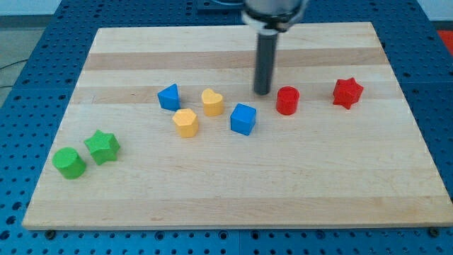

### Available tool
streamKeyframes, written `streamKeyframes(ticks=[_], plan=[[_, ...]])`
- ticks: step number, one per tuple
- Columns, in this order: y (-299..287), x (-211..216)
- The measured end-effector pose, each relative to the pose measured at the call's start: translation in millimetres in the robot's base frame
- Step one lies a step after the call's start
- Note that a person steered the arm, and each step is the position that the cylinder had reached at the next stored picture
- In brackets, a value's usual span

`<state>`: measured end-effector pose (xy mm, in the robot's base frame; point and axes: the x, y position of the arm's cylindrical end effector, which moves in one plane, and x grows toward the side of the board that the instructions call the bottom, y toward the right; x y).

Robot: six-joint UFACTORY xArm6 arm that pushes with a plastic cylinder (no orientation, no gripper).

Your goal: Push the red star towards top right diagonal to the red circle

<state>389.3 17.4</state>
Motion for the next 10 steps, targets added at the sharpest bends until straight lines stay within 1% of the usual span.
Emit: streamKeyframes(ticks=[1,2,3,4,5,6,7,8,9,10], plan=[[23,44],[100,41],[123,34],[78,54],[73,55],[83,55],[103,67],[118,68],[149,63],[174,41]])
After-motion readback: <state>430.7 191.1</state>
